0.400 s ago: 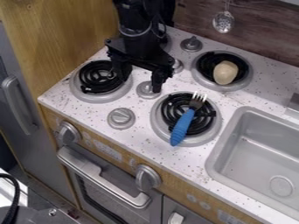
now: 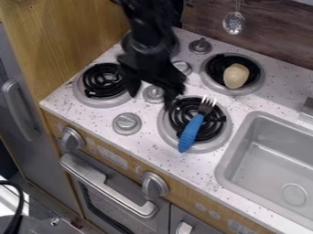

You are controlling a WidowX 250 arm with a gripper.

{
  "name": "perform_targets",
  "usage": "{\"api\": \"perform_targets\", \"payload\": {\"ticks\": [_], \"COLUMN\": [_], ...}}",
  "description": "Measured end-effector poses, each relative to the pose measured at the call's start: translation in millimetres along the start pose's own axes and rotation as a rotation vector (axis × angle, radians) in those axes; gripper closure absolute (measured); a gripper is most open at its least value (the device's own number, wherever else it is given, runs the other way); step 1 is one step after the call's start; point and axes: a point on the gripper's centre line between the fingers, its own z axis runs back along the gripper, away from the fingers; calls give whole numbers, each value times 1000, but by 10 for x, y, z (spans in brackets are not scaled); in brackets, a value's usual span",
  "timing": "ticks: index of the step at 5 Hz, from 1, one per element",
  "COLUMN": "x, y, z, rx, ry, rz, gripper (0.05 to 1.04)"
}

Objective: Move the fork next to the bottom left burner

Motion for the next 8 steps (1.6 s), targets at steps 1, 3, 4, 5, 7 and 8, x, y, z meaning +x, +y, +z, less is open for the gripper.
{"api": "perform_targets", "payload": {"ticks": [1,3,4,5,7,8], "x": [-59,-43,94,165,77,82], "y": [-240,-495,-537,-556,-499,-469], "z": [-144,-634,-814,-954,-941,-927], "rx": [-1,65,60,34,62,61], "ry": [7,55,44,37,92,67], "rz": [8,120,121,162,95,68], "gripper": [86,86,86,140,637,675]}}
